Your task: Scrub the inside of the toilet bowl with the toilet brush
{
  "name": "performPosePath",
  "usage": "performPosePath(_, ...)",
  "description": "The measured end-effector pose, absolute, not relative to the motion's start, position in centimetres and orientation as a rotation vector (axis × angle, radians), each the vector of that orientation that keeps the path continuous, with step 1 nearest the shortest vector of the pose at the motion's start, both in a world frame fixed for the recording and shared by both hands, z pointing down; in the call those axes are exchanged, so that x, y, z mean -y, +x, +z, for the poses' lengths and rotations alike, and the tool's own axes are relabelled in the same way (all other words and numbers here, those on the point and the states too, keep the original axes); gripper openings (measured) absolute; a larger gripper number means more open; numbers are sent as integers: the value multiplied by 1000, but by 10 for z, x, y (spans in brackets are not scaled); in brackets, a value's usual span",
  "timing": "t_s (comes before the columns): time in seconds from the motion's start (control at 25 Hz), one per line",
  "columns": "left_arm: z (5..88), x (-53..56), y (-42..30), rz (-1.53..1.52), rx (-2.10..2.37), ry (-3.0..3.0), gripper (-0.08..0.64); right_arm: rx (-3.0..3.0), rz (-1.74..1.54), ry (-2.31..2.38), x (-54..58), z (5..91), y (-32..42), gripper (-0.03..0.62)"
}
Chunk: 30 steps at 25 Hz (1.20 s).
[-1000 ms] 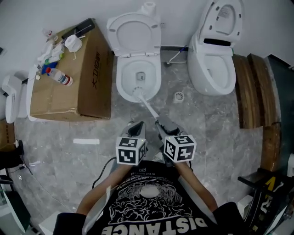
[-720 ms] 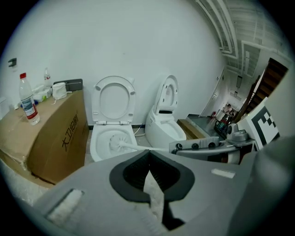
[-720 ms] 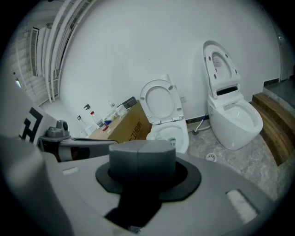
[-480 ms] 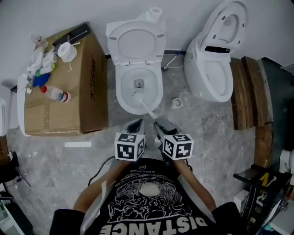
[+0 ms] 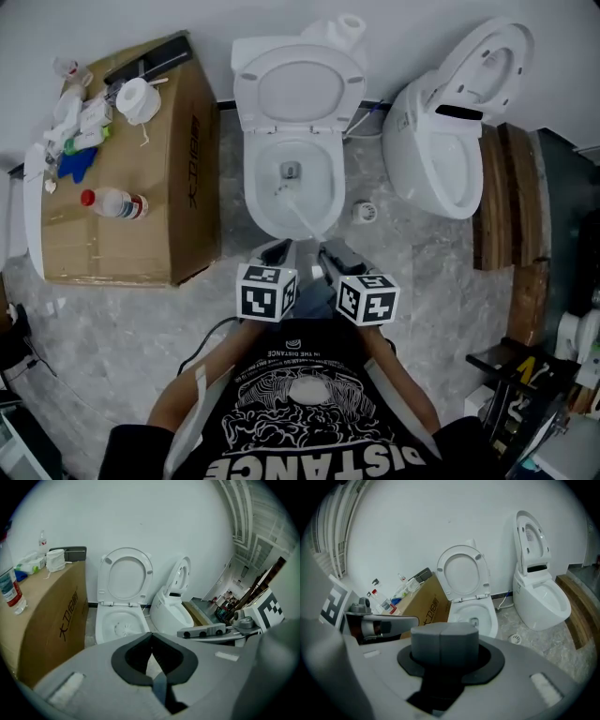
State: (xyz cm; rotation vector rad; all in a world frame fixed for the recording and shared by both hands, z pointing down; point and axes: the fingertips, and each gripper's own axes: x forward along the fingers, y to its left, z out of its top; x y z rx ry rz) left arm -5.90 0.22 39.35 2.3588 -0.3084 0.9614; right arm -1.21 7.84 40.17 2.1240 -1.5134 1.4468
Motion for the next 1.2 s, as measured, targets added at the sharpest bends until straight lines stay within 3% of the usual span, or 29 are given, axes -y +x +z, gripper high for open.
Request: performPosePath(1.2,516,20,0,1122,652,1979,-7,1713,1630,1542,-21,579,63,150)
